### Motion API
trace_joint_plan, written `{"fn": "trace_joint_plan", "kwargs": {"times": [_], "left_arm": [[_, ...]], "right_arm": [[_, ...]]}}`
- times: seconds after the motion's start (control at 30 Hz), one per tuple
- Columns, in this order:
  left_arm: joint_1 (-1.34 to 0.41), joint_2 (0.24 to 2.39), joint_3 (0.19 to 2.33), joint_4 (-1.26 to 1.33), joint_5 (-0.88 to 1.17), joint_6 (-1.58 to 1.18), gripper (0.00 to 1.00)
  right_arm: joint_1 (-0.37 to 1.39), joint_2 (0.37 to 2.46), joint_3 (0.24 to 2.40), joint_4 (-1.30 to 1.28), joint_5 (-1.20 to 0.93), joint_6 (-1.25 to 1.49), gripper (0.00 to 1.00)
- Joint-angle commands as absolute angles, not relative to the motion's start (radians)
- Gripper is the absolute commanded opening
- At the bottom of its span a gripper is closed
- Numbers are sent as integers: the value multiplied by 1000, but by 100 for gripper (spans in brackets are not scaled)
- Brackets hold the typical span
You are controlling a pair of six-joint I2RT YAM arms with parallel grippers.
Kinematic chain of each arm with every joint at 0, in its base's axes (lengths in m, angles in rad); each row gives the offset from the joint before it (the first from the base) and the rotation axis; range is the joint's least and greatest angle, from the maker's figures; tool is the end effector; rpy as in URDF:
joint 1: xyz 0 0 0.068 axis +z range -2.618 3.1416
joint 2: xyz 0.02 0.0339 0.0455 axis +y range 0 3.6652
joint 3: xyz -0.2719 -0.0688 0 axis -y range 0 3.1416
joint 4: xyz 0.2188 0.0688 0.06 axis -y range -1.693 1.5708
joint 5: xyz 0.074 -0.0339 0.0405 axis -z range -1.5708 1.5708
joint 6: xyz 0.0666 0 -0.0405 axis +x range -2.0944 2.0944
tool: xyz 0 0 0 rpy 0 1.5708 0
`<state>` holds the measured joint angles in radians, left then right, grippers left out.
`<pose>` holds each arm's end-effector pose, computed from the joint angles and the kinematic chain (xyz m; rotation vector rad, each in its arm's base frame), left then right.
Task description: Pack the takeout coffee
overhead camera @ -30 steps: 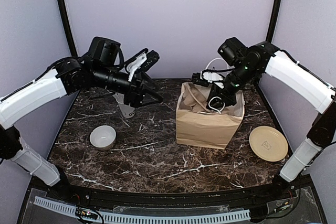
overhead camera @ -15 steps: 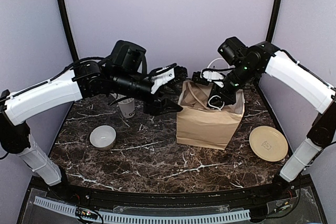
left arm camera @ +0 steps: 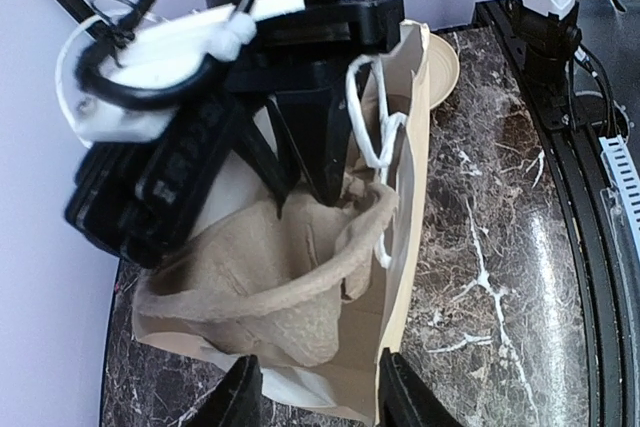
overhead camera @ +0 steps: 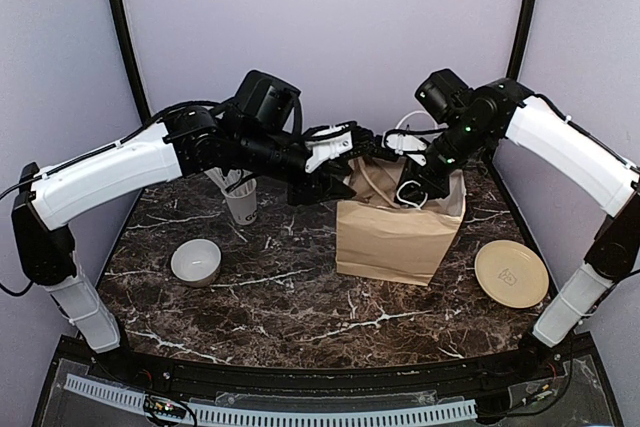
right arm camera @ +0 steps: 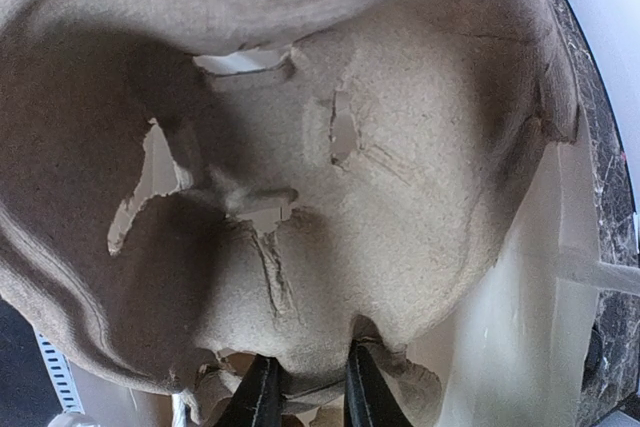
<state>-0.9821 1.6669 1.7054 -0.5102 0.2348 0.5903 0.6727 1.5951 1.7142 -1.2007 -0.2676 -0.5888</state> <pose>0.2015 -0.3297 0.3895 1.5612 1.3487 -0.4834 0.2250 0.2018 0.3489 -1.6282 2.0793 0.3826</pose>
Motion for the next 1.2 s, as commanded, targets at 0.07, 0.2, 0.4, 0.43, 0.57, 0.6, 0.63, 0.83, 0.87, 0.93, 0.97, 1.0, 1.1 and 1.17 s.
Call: {"fn": "trace_joint_plan", "kwargs": {"times": [0.07, 0.2, 0.4, 0.43, 0.57, 0.6, 0.63, 0.83, 0.87, 0.93, 0.97, 1.0, 1.1, 1.17], "left_arm": [[-989, 1695, 1742, -593, 258, 639, 37], [-988, 1717, 1752, -616, 244, 646, 34], [-988, 1748, 1767, -622, 205, 651, 34], [-988, 1749, 1768, -622, 206, 652, 34], [-989, 1753, 1777, -633, 212, 660, 27], [-989, 1753, 1780, -642, 213, 661, 26], [-989, 1755, 1782, -646, 214, 661, 24], [-990, 1755, 1782, -672, 236, 657, 14], [-991, 1756, 1784, -674, 240, 656, 14], [-991, 1757, 1789, -681, 253, 652, 10], [-992, 1760, 1791, -684, 259, 648, 7], [-993, 1764, 1797, -687, 260, 644, 6], [-997, 1768, 1824, -697, 261, 635, 3], [-1002, 1770, 1843, -701, 251, 623, 2]], "right_arm": [[666, 1595, 1756, -1180, -266, -580, 18], [664, 1600, 1762, -1180, -270, -582, 18], [664, 1605, 1762, -1186, -274, -587, 18], [664, 1606, 1761, -1187, -275, -586, 18], [664, 1609, 1763, -1186, -256, -582, 16], [664, 1609, 1763, -1184, -249, -581, 15], [663, 1607, 1760, -1184, -243, -583, 15], [659, 1592, 1741, -1181, -197, -596, 13], [660, 1588, 1730, -1176, -172, -602, 12], [660, 1582, 1715, -1175, -130, -623, 12], [660, 1580, 1711, -1179, -121, -631, 12], [660, 1579, 1709, -1184, -121, -638, 12], [660, 1578, 1712, -1198, -126, -649, 12], [660, 1581, 1720, -1221, -133, -666, 12]]}}
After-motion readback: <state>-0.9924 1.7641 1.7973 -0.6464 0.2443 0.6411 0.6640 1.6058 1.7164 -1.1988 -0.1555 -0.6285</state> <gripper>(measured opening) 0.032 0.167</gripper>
